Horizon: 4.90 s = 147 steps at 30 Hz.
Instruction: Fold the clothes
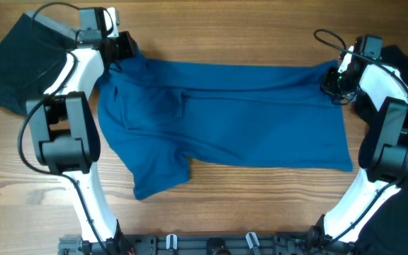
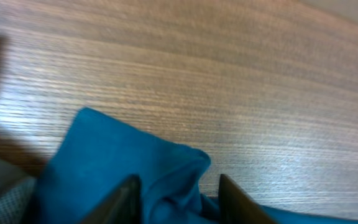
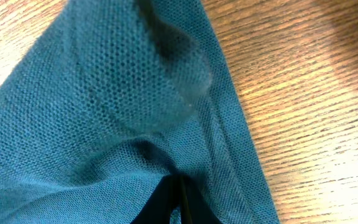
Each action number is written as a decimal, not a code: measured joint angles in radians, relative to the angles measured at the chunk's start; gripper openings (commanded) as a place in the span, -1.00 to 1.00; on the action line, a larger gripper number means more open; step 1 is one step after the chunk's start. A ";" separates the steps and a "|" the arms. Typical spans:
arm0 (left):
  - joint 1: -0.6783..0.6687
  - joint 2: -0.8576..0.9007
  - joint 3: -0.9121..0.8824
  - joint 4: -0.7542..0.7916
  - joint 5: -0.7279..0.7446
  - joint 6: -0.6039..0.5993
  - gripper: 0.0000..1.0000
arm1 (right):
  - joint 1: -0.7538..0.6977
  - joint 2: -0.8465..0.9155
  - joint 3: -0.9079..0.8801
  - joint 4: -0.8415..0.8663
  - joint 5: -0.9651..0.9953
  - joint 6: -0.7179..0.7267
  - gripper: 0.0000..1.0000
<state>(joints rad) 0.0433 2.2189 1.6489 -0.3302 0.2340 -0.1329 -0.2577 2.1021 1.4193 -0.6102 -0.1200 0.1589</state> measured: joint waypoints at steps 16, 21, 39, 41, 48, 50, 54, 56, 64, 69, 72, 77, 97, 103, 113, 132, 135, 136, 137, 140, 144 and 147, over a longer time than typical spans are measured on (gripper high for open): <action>0.100 0.033 -0.002 0.256 0.109 -0.383 -0.04 | -0.036 0.002 0.016 -0.044 -0.010 -0.006 -0.24; 0.100 0.026 -0.001 0.185 0.153 -0.319 0.10 | -0.045 -0.018 0.005 -0.070 0.014 -0.019 -0.14; -0.029 -0.014 0.009 -0.584 0.038 -0.020 -0.43 | -0.131 -0.097 -0.024 -0.293 -0.017 -0.019 0.01; -0.029 0.000 0.009 -0.592 0.018 -0.021 -0.42 | -0.131 -0.097 -0.024 -0.316 -0.017 -0.006 0.01; -0.035 0.001 0.011 -0.586 -0.062 -0.082 -0.42 | -0.131 -0.097 -0.045 -0.270 -0.017 0.067 -0.21; -0.035 0.001 0.011 -0.583 -0.068 -0.091 -0.41 | -0.131 -0.097 -0.060 -0.243 -0.014 0.098 -0.38; -0.035 0.001 0.011 -0.581 -0.074 -0.098 -0.36 | -0.131 -0.098 -0.076 -0.190 -0.014 0.117 -0.12; -0.035 0.001 0.011 -0.579 -0.079 -0.098 -0.33 | -0.134 -0.098 -0.063 -0.188 -0.037 0.054 0.05; -0.035 0.001 0.013 -0.573 -0.092 -0.098 -0.25 | -0.200 -0.167 0.044 -0.121 -0.151 -0.090 0.10; -0.035 0.001 0.013 -0.568 -0.097 -0.098 -0.24 | -0.197 -0.130 0.044 -0.023 -0.175 -0.127 0.06; -0.035 0.001 0.013 -0.567 -0.099 -0.098 -0.23 | -0.197 -0.077 0.044 0.023 -0.177 -0.138 0.03; -0.035 0.001 0.013 -0.564 -0.100 -0.099 -0.21 | -0.197 -0.029 0.044 0.075 -0.208 -0.165 -0.13; -0.035 0.001 0.014 -0.553 -0.107 -0.102 -0.18 | -0.209 0.032 0.044 0.114 -0.277 -0.266 -0.12; -0.035 0.001 0.014 -0.549 -0.111 -0.105 -0.18 | -0.209 0.032 0.044 0.143 -0.299 -0.277 -0.22; -0.035 0.001 0.014 -0.549 -0.111 -0.105 -0.18 | -0.209 0.032 0.044 0.147 -0.294 -0.285 -0.11; -0.035 0.001 0.013 -0.549 -0.110 -0.105 -0.17 | -0.209 0.073 0.043 0.214 -0.354 -0.239 -0.90; -0.035 0.001 0.014 -0.549 -0.110 -0.106 -0.17 | -0.211 0.074 0.043 0.252 -0.364 -0.208 -0.90; -0.035 0.001 0.013 -0.548 -0.110 -0.105 -0.17 | -0.211 0.074 0.043 0.256 -0.367 -0.204 -0.90; -0.035 0.001 0.013 -0.548 -0.110 -0.106 -0.17 | -0.211 0.074 0.044 0.259 -0.370 -0.200 -0.90; -0.035 0.001 0.014 -0.543 -0.111 -0.106 -0.17 | -0.211 0.074 0.044 0.272 -0.374 -0.185 -0.90; -0.035 0.001 0.014 -0.543 -0.112 -0.106 -0.17 | -0.216 0.074 0.044 0.232 -0.388 -0.178 -0.88; -0.035 0.001 0.014 -0.539 -0.114 -0.106 -0.18 | -0.226 0.074 0.044 0.210 -0.401 -0.178 -0.91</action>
<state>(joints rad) 0.0082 2.2200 1.6627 -0.8696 0.1200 -0.2386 -0.4839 2.1757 1.4631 -0.4000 -0.5213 -0.0193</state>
